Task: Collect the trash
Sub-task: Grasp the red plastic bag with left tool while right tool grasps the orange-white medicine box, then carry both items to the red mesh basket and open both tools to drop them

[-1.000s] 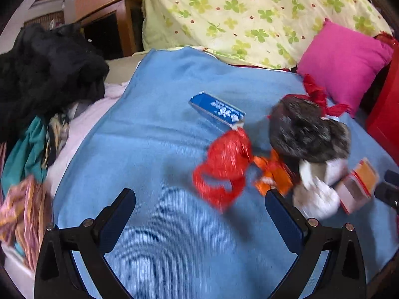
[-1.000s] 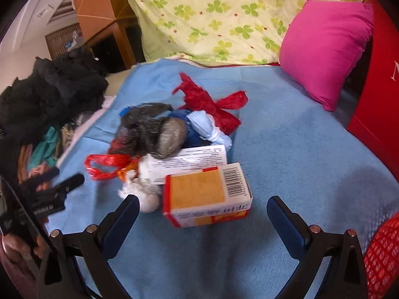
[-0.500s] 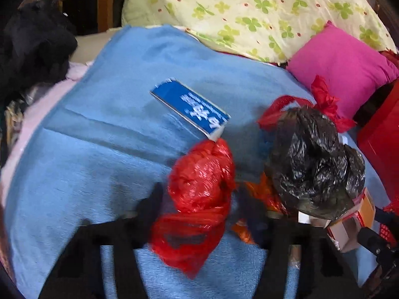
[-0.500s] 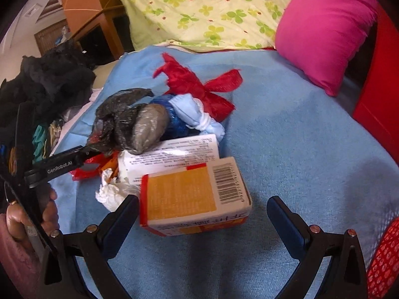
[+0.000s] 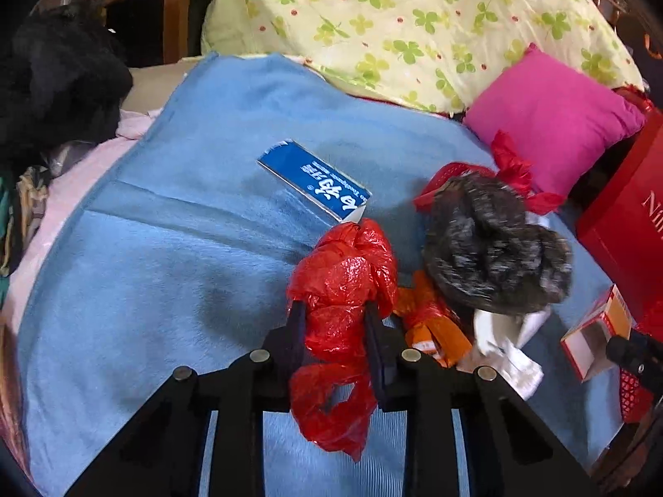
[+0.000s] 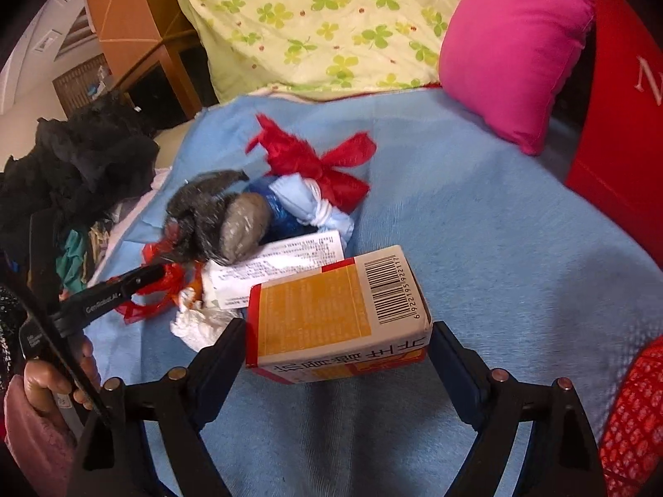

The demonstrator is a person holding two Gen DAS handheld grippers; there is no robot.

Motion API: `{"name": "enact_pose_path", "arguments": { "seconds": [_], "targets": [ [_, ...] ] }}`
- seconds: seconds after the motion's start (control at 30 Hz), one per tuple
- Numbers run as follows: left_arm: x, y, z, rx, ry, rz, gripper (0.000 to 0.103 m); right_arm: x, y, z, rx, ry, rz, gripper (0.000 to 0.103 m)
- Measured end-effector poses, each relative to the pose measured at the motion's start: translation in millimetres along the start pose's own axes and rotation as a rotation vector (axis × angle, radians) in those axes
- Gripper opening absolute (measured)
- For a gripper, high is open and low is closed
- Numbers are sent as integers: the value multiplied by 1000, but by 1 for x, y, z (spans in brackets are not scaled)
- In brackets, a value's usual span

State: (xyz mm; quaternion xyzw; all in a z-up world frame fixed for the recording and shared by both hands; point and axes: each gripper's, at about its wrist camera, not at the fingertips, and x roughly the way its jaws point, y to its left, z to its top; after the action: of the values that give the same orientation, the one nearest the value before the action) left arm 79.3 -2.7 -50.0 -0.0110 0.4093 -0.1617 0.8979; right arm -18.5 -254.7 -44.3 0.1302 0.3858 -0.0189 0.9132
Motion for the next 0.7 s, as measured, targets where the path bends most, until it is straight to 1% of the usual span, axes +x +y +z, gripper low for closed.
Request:
{"name": "enact_pose_path", "arguments": {
  "seconds": [0.1,0.2,0.27,0.33,0.4,0.5,0.57,0.63,0.7],
  "targets": [
    [-25,2,-5,-9,-42,11,28,-19,4,2,1,-45,25,89],
    [-58,-6,-12,20,-123,25,28,-49,8,2,-9,-121,54,89],
    [-81,-12,-21,13,-182,3,28,-69,9,1,-17,-168,71,89],
    [-95,-21,-33,2,-207,-23,28,-89,9,-2,-22,-217,75,89],
    [-110,-42,-46,26,-231,-51,28,-112,6,-5,-16,-270,75,89],
    [-133,-77,-62,74,-253,-137,28,-145,-1,-10,-28,-357,48,89],
    [-147,-98,-65,106,-258,-197,28,-169,-9,-14,-12,-413,37,89],
    [-160,-120,-63,145,-269,-245,28,-191,-22,-22,31,-464,31,89],
    [-173,-151,-57,191,-271,-325,29,-214,-40,-31,71,-519,-9,89]
  ]
}}
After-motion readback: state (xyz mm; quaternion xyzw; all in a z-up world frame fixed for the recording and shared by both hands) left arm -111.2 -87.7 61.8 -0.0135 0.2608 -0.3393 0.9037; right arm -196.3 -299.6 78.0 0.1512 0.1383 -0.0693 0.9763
